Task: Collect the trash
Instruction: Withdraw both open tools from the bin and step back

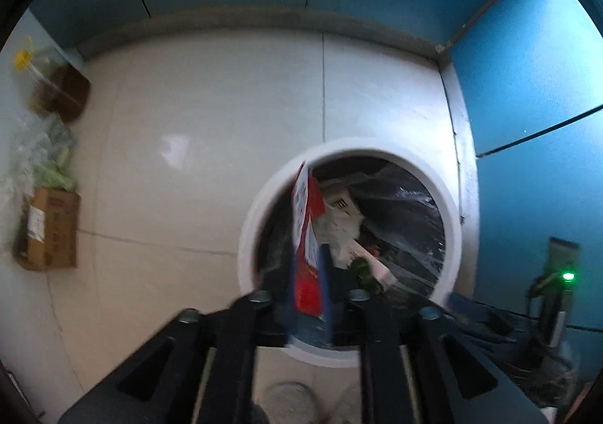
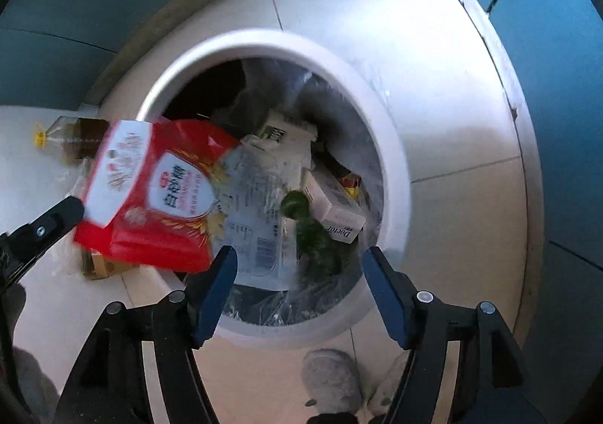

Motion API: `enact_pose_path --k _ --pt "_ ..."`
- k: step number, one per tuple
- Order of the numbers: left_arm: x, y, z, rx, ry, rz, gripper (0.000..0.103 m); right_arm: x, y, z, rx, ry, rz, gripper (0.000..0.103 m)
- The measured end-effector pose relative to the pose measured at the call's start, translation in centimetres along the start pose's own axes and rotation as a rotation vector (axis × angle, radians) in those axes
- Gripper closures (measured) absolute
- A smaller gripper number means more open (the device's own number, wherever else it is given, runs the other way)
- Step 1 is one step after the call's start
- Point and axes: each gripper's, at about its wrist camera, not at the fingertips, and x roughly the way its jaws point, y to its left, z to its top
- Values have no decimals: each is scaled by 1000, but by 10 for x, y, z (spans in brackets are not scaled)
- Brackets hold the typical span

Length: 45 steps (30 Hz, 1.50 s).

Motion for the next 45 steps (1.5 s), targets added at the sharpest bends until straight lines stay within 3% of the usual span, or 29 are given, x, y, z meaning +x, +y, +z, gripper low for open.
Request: enact_pose_path --k 1,2,3,7,12,17,25,33,37,41,45 --pt "-4 0 0 8 -8 15 53 -8 1 -2 -21 -15 -26 17" --pt "-7 0 -1 13 -12 28 8 -19 4 -6 -51 -37 -58 7" --pt "-12 -1 -3 15 -19 41 0 -27 7 -7 -74 -54 -92 4" --pt "-34 -7 -19 13 -37 113 0 -70 23 -22 -138 -122 -202 1" --pt "-89 -21 -44 12 -69 188 0 -136 33 -45 -153 -169 -242 0" --pt "-179 -34 -71 -13 -116 202 0 -235 49 -78 -184 -224 -240 0" --pt "-345 -49 -119 -58 -208 180 0 -421 90 -164 -284 -360 -263 0" --pt "-509 -45 -172 -47 -328 145 0 -572 113 -257 -278 -442 -192 0" --pt "-578 -48 -200 -14 -363 87 0 -632 121 -309 -260 -440 -96 0" --pt "-623 -50 -229 26 -368 -3 0 -684 121 -361 -222 -460 9 0" --pt "-652 -50 -251 40 -358 -78 0 -722 123 -404 -229 -489 41 0"
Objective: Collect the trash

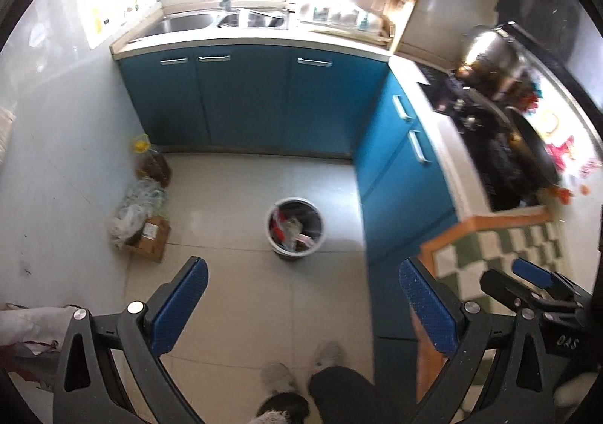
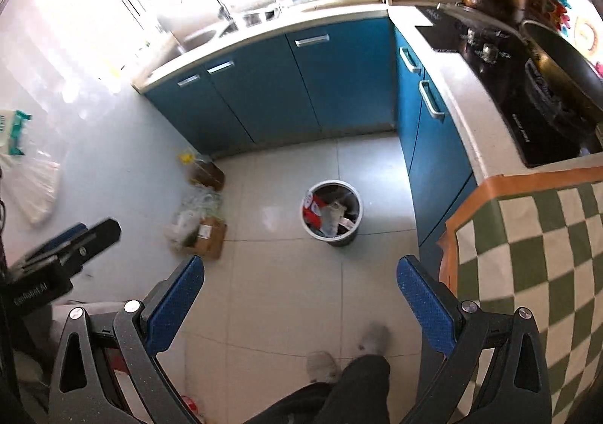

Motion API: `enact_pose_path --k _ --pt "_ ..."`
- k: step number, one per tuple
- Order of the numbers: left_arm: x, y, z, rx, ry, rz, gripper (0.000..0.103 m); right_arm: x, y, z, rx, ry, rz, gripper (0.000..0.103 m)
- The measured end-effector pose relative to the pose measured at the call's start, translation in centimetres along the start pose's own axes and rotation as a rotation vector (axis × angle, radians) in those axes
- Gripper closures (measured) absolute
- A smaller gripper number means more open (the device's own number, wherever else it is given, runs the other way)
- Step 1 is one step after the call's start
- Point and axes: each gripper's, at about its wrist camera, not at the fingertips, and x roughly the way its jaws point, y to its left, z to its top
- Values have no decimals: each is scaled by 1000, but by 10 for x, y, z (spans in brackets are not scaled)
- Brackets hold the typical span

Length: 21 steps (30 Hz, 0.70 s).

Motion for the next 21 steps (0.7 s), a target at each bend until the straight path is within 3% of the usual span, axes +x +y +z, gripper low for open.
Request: enact_pose_path --k 8,21 --pt "-38 -5 -17 -30 -34 -48 0 -48 6 -23 -42 -8 25 0" --pt "-47 -9 -36 -47 -40 -47 0 -60 -1 -26 -81 -14 28 0"
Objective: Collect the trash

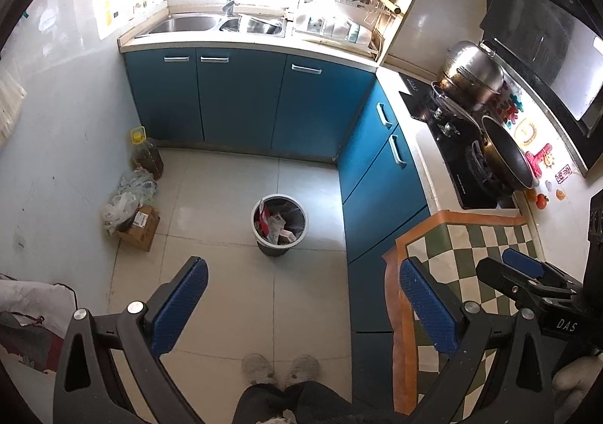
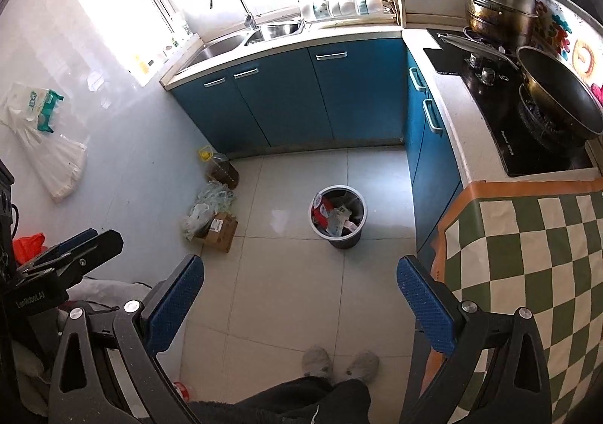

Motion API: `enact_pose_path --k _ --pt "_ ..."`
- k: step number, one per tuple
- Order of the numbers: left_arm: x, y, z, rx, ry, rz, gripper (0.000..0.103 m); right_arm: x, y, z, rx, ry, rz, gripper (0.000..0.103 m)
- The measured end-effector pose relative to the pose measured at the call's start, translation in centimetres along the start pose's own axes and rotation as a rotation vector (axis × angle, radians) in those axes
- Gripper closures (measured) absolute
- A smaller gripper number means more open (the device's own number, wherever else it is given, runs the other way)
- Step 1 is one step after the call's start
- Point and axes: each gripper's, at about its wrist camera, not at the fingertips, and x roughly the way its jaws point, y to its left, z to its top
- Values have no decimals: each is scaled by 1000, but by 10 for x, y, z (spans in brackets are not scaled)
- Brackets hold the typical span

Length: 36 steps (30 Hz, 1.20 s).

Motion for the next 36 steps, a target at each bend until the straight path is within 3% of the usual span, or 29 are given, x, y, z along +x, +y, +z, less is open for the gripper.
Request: enact_pose_path --k 36 --pt "9 -7 -6 26 66 -7 0 11 -14 -8 -8 41 44 0"
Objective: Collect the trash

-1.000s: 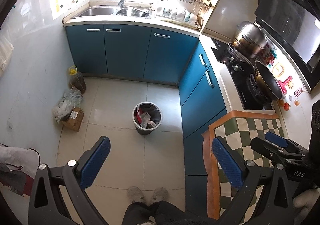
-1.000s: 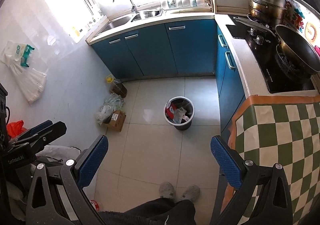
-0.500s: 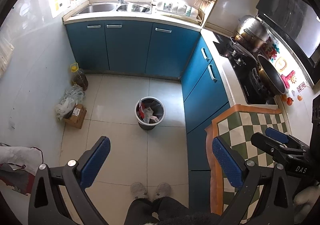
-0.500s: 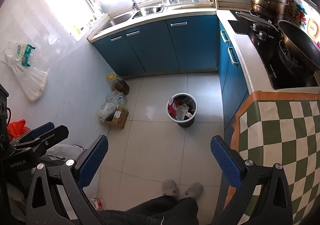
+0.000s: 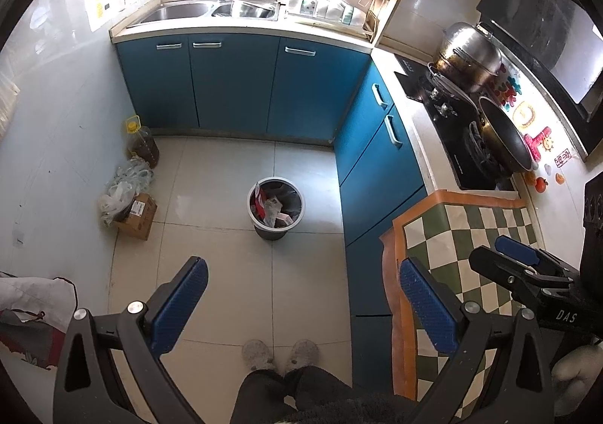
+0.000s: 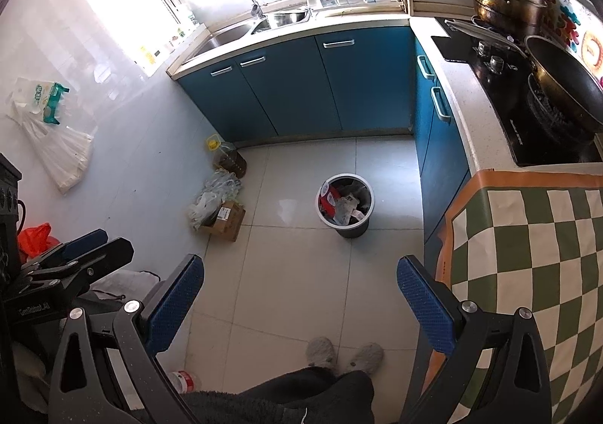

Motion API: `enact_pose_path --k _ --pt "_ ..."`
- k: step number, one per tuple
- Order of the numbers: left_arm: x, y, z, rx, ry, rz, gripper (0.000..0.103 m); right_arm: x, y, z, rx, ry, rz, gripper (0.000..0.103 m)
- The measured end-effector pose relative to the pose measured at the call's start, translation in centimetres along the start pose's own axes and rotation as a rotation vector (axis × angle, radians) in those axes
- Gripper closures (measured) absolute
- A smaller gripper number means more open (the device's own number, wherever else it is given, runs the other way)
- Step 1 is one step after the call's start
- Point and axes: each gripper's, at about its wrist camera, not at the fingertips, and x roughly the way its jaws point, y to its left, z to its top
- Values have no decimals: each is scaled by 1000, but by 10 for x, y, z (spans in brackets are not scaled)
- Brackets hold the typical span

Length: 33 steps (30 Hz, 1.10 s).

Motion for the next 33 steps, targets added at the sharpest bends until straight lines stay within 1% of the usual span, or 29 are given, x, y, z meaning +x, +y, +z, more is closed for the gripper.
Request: enact_pose_path --k 6,17,33 --pt "1 0 -2 -6 -3 -1 0 -2 -3 -2 -4 2 2 0" --pt "1 5 -8 -18 17 -27 0 -2 -8 -12 -10 12 18 0" --pt "-1 3 -13 -21 24 -48 0 -3 -8 -11 -8 20 28 0"
